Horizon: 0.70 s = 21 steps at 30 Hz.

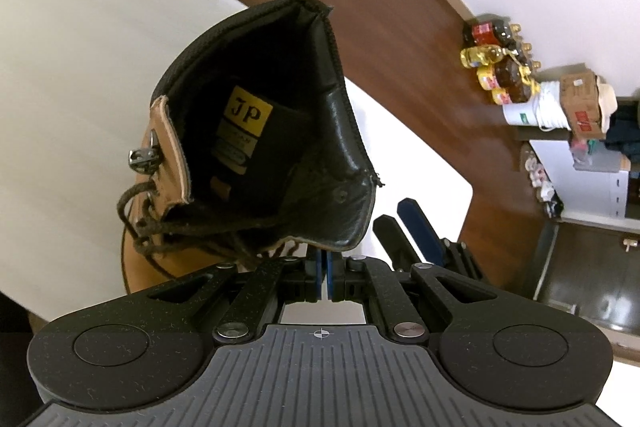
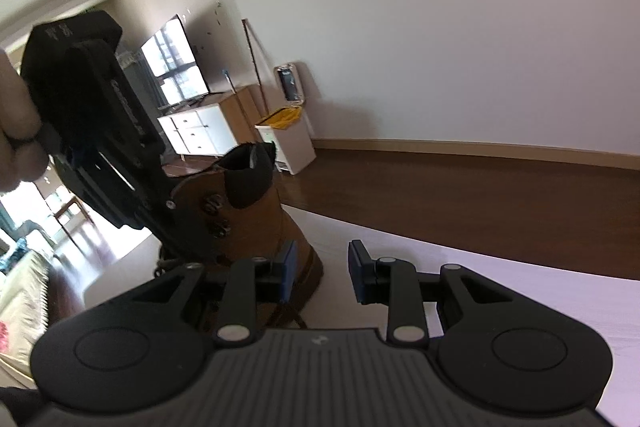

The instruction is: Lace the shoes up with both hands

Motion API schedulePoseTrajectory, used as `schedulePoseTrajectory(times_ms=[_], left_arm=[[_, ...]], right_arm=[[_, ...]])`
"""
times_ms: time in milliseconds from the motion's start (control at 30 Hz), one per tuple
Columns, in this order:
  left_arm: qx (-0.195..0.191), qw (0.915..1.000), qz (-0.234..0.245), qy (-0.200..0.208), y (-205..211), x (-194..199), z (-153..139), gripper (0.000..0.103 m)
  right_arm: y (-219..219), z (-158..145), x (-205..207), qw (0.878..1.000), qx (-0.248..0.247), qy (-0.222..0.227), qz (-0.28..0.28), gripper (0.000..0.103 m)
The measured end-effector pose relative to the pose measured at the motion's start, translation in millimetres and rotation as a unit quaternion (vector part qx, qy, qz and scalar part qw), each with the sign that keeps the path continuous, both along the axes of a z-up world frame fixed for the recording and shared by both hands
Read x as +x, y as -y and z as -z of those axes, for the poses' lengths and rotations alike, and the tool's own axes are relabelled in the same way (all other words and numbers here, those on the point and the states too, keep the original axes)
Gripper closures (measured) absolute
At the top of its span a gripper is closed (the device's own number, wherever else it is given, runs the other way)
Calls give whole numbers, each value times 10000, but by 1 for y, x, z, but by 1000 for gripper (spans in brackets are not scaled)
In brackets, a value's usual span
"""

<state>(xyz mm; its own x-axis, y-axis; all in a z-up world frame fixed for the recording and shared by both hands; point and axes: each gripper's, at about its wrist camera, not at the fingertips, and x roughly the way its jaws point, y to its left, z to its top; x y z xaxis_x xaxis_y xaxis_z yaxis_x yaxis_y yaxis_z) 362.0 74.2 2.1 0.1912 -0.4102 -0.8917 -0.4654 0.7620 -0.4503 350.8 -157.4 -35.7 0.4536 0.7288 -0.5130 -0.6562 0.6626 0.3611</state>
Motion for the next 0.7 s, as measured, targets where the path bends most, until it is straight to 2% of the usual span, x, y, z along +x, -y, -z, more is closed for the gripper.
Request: schedulePoseTrajectory(times_ms=[100,167,267,400,533,600,700], left_arm=[[483,9979,346,244,12,1,-8,100],[572,9971,404,308,16,1,-10,100],[606,9965,427,380,20,-1,-11,100],[553,9972,305,394,15,-3,-12,100],[594,9965,253,523,13,-8,-15,100],[586,9963,243,579,13,-9,-15,100],[720,9942,382,697,17,-10,-16,100]], right_arm=[[10,0,9,9973,526,-482,-189,71],[18,7,23,9880,1048,-1095,-288,72],[25,26,52,9584,1882,-2114,-369,72],[25,43,76,9245,2456,-2873,-492,73],[22,64,92,8851,2872,-3610,-620,73],[18,74,97,8723,2966,-3839,-613,73],[13,87,103,8606,3069,-4012,-640,73]])
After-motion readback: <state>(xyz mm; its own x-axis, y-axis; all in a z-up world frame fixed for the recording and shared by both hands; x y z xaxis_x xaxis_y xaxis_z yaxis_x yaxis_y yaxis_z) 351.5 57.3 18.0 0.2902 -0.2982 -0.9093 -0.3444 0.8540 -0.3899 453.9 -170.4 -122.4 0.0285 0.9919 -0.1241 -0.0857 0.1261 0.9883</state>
